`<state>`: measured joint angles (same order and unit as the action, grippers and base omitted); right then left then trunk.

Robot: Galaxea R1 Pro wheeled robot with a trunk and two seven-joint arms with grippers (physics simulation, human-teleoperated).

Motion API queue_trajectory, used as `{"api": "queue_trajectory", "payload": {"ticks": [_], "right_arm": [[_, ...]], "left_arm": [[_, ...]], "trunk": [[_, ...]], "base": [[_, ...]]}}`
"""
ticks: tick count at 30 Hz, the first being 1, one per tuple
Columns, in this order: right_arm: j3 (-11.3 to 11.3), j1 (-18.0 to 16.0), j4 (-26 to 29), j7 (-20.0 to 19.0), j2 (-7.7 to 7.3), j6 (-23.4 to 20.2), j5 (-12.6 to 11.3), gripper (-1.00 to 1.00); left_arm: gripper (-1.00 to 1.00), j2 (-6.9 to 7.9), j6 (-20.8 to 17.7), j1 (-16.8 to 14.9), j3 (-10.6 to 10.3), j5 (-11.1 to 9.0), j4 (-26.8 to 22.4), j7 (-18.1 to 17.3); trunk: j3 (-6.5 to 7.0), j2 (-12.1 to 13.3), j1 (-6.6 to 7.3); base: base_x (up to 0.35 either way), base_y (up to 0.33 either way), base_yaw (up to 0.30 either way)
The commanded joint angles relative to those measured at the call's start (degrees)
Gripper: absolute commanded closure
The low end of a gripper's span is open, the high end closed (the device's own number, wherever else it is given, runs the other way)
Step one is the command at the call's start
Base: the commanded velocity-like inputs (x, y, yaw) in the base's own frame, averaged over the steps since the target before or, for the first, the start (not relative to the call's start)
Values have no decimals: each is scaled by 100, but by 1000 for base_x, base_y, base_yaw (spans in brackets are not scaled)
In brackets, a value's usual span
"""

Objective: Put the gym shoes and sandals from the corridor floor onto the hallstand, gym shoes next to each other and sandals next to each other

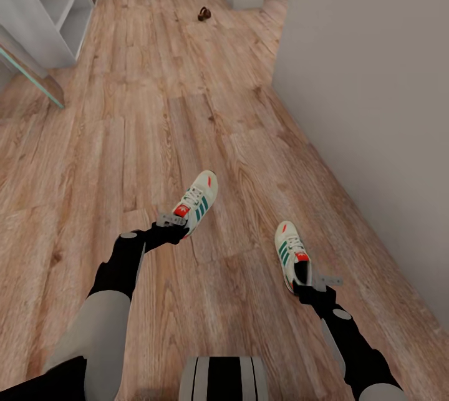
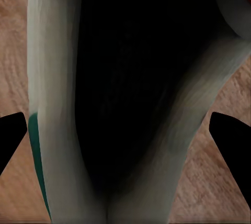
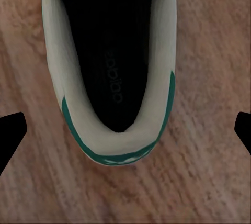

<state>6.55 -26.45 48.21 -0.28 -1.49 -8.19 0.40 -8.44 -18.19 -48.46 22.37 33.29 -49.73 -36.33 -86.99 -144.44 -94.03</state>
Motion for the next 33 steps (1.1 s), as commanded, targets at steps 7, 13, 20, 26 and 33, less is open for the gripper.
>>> {"api": "queue_trajectory", "payload": {"ticks": [7,13,20,26,33], "right_arm": [[4,0,13,-7,0,-33,4,-100],[4,0,7,-7,0,-33,4,-100],[5,0,3,-8,0,-33,4,-100],[5,0,4,-8,0,-38,4,-100],[5,0,-2,-8,0,-41,4,-100]], "left_arm": [[100,-1,-27,-5,32,28,-12,-49],[100,0,-28,-5,38,42,-17,-49],[100,-7,-26,-5,-96,45,-23,-38],[100,-7,-34,-5,-110,24,-143,-40],[100,-8,-231,-5,-130,20,-300,-40]], "trunk": [[-212,-11,-17],[-266,-11,-17],[-312,-11,-17],[-319,-11,-17],[-320,-11,-17]], "base": [[0,0,0],[0,0,0],[1,0,0],[159,0,0],[52,0,0]]}}
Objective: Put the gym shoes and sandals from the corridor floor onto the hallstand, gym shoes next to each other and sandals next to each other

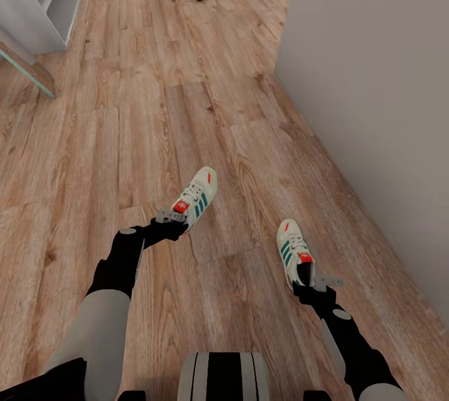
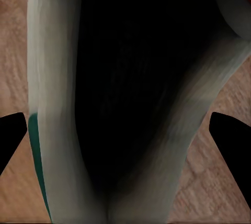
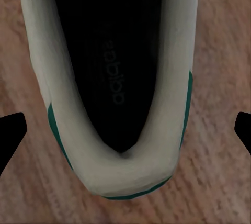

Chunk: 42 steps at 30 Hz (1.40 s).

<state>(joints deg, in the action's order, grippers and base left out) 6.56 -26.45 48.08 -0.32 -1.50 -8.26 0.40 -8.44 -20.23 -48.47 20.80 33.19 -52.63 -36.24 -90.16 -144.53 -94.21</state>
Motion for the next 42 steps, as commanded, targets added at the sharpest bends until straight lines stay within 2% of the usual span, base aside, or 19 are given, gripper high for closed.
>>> {"api": "queue_trajectory", "payload": {"ticks": [1,20,29,42], "right_arm": [[3,0,10,-3,0,-34,4,-100],[-5,0,-9,-12,0,-35,6,-100],[-6,0,-9,-12,5,-35,4,-100],[-6,0,-3,-12,3,-35,4,-100]], "left_arm": [[100,-8,-42,-4,28,30,-13,-50],[100,-9,-71,-4,10,51,-18,-50],[100,-6,-77,-4,19,40,-19,-58],[100,-7,-67,-4,13,36,-19,-53]], "trunk": [[-4,-2,1],[-4,-2,1],[-203,-14,-22],[-203,-14,-22]], "base": [[5,0,0],[1,0,0],[0,0,0],[2,0,0]]}}
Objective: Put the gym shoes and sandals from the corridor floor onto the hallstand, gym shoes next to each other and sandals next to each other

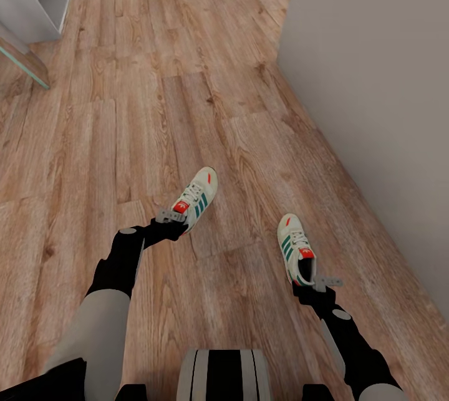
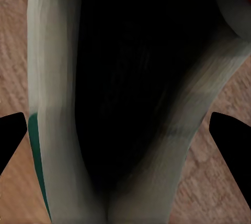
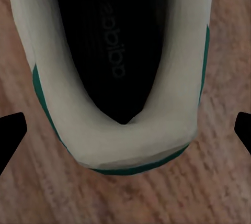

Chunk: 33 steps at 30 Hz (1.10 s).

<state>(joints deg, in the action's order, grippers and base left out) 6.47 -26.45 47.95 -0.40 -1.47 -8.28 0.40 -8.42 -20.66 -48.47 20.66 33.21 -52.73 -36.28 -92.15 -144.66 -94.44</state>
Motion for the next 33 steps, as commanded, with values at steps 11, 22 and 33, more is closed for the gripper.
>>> {"api": "queue_trajectory", "payload": {"ticks": [11,22,33], "right_arm": [[4,0,4,-4,1,-33,5,-100],[10,0,8,-13,-1,-42,8,100],[6,0,21,-13,-2,-40,4,100]], "left_arm": [[100,-9,-17,-4,28,29,-9,-49],[100,-10,-17,-4,26,28,-8,-48],[100,-9,-24,-4,26,28,-9,-49]], "trunk": [[-3,-1,1],[-3,-1,1],[-3,-1,1]], "base": [[41,0,0],[0,0,0],[0,0,0]]}}
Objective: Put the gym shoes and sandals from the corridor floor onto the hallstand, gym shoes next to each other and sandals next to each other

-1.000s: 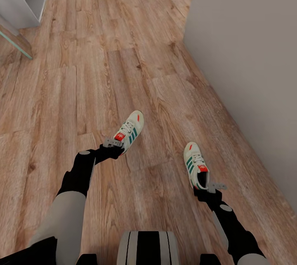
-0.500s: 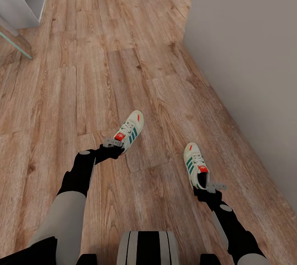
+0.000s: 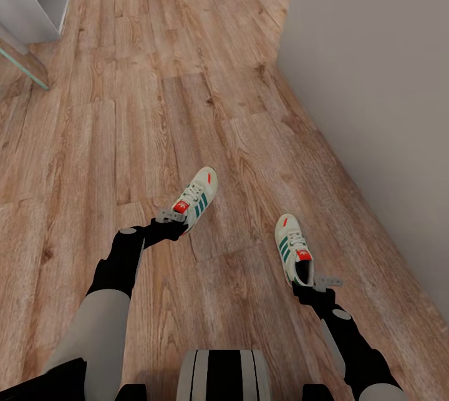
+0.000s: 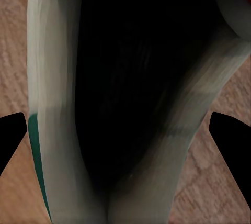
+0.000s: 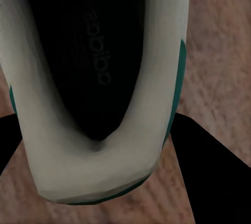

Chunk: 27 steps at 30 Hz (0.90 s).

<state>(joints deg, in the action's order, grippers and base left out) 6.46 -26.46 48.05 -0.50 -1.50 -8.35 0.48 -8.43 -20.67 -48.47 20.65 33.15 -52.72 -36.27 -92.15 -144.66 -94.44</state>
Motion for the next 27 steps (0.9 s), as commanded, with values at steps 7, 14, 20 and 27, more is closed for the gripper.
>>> {"api": "queue_trajectory", "payload": {"ticks": [7,14,20,27], "right_arm": [[5,0,12,-3,1,-32,-4,100],[5,0,12,-3,1,-29,-4,100],[5,0,12,-3,1,-27,-4,100],[0,0,12,-8,2,-30,-4,100]], "left_arm": [[100,-2,-25,-4,34,39,-10,-55],[100,-1,-25,-4,36,42,-10,-55],[100,0,-29,-4,36,48,-10,-55],[100,28,-31,-2,58,68,-10,-55]], "trunk": [[-4,-1,1],[19,0,3],[152,8,19],[307,17,37]], "base": [[0,0,0],[0,0,0],[0,0,0],[0,0,0]]}}
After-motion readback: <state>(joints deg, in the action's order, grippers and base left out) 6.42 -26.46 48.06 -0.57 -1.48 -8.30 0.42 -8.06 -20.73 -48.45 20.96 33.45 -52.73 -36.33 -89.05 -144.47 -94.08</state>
